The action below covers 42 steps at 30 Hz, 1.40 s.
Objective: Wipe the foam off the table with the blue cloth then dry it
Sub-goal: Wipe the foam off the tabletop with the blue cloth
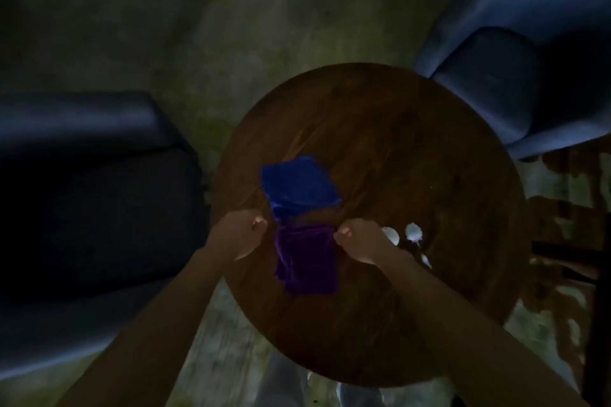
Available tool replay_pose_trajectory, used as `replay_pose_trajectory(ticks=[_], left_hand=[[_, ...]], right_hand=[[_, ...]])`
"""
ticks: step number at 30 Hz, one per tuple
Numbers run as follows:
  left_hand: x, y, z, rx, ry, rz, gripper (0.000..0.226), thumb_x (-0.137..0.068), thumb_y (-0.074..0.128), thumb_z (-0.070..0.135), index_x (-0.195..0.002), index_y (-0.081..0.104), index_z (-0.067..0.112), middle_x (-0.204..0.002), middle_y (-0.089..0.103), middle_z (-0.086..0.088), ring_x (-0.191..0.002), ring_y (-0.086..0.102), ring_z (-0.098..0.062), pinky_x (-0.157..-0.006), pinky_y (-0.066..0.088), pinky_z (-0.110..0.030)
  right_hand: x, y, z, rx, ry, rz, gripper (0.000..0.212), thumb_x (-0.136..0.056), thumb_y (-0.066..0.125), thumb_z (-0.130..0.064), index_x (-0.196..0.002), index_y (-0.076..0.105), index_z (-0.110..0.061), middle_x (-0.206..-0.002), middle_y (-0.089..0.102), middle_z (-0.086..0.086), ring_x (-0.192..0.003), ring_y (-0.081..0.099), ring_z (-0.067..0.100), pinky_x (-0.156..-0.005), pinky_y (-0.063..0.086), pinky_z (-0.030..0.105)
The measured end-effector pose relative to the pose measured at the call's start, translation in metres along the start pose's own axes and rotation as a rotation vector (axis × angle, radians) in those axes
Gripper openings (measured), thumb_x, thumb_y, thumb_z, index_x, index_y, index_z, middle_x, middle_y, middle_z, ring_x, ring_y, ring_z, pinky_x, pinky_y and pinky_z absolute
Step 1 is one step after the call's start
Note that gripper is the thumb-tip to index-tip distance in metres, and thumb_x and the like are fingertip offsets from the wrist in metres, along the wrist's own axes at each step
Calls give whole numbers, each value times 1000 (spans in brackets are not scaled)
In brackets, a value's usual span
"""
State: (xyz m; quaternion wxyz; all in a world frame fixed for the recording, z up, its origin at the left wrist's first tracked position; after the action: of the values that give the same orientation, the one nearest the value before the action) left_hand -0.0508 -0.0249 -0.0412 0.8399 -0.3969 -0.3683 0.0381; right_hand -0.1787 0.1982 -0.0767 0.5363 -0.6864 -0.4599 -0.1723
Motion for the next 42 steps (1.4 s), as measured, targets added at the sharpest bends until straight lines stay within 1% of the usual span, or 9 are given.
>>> replay_pose_trajectory(ticks=[2, 6, 10, 15, 19, 25, 30, 37, 42], left_hand=[[-20, -2, -6, -44, 8, -10, 32, -105, 45, 29, -115, 71, 14, -114, 72, -6, -98, 65, -20, -81, 51, -34], [-62, 0, -11, -114, 62, -35, 33, -106, 42, 29, -114, 69, 15, -110, 71, -6, -100, 67, -23, -83, 54, -38], [-98, 2, -19, -166, 84, -12, 36, -107, 39, 34, -131, 62, 21, -126, 63, -5, -113, 61, -25, -92, 52, -43], [-121, 10, -35, -165, 57, 26, 35, -106, 42, 35, -130, 62, 21, -132, 57, -5, -118, 57, -24, -94, 51, -45], [-127, 12, -42, -157, 77, 92, 33, -105, 43, 34, -128, 64, 21, -129, 58, -4, -114, 57, -21, -90, 51, -40], [-131, 16, -44, -140, 90, 90, 35, -106, 44, 35, -131, 63, 21, -129, 57, -3, -112, 56, -19, -92, 51, -39], [-141, 13, -38, -119, 72, 122, 34, -105, 45, 36, -132, 61, 23, -131, 57, 0, -111, 57, -16, -86, 49, -32], [-157, 16, -28, -69, 27, 145, 34, -104, 46, 37, -134, 57, 25, -133, 56, 1, -107, 57, -12, -85, 45, -30], [-170, 27, 14, -115, 83, 124, 44, -103, 46, 40, -145, 46, 28, -144, 49, 2, -120, 55, -15, -94, 46, -33]], right_hand=[[-25, -4, -15, -77, -36, 43, 33, -104, 53, -30, -111, 71, -3, -106, 73, 13, -102, 68, 28, -90, 51, 38], [-81, -25, -57, -23, -107, 160, 36, -105, 54, -29, -135, 62, -11, -128, 66, 10, -118, 62, 25, -101, 46, 32], [-131, -32, -87, 131, -231, 279, 44, -104, 54, -27, -147, 50, -17, -143, 54, 9, -130, 52, 24, -106, 44, 37], [-163, -23, -109, 389, -369, 310, 58, -100, 60, -23, -155, 39, -18, -158, 38, 10, -145, 36, 29, -115, 36, 44], [-183, -31, -109, 437, -345, 316, 57, -98, 62, -18, -151, 42, -17, -143, 48, 12, -131, 47, 28, -106, 43, 42], [-196, -51, -86, 329, -267, 302, 22, -99, 61, -19, -120, 60, -15, -122, 52, 8, -107, 55, 22, -87, 50, 33], [-199, -54, -64, 40, -192, 245, 43, -96, 69, -29, -134, 55, -13, -125, 60, 10, -107, 59, 21, -86, 46, 28], [-200, -60, -37, -72, -91, 258, 27, -98, 65, -21, -126, 64, -16, -104, 59, -1, -82, 51, 9, -75, 43, 26], [-182, -93, 32, -142, 36, 305, 31, -98, 65, -18, -129, 62, -15, -118, 63, 5, -97, 63, 15, -77, 53, 26]])
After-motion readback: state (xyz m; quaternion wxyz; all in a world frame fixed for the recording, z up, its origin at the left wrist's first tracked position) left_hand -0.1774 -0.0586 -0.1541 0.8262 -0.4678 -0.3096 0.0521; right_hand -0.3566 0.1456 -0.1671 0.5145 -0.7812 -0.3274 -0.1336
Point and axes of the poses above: each hand's wrist, its own x-axis away from the middle knuckle, its own y-axis out of the palm, z = x × y, the point moved 7 cm from there along -x, towards the middle knuckle
